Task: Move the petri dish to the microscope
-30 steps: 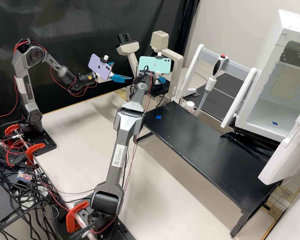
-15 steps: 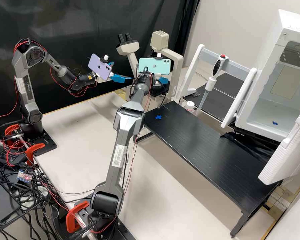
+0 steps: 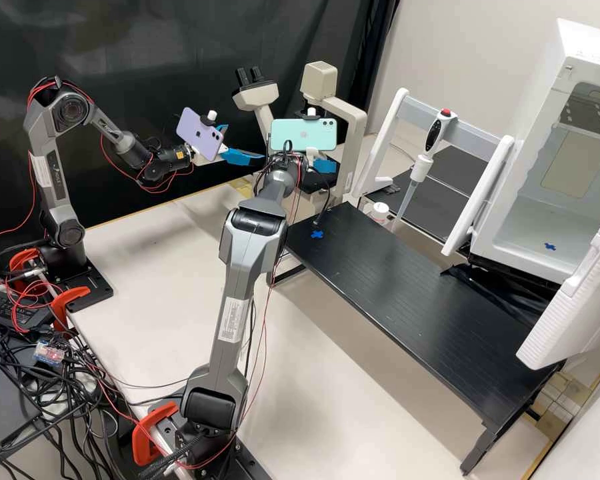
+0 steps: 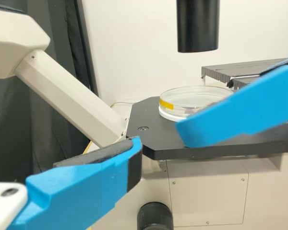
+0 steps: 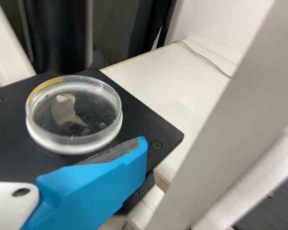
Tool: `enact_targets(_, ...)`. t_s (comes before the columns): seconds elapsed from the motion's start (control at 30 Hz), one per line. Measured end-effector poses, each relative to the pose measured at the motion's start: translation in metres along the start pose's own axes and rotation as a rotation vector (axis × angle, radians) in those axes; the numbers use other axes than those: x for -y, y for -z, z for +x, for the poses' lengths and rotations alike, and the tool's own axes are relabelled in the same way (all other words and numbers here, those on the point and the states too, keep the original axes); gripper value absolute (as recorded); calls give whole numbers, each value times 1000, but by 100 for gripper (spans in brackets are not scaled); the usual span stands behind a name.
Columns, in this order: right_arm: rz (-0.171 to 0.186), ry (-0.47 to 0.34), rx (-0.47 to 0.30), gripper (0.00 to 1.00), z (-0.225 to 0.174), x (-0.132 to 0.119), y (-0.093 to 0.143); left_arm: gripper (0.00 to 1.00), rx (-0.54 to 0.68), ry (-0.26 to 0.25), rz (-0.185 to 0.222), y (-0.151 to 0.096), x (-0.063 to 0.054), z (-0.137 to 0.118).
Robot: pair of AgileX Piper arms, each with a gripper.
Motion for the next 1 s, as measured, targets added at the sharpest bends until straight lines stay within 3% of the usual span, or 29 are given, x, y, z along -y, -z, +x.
enact_targets(0.03,-14,-7,-7,100,-6,-1,-2,100,0,0,0,0,0,0)
enact_targets(0.27,17,-76,-24,100,-43,0,-19,100,0,0,0,0,0,0)
enact_targets(0.53,38,-258,-49,100,-92,-15,-50,100,0,0,0,0,0,0)
enact_targets(0.7,80,-387,-10,100,-121,-27,-78,100,0,0,0,0,0,0)
enact_targets(1.0,97,-443,113,100,-153,-29,-124,100,0,0,0,0,0,0)
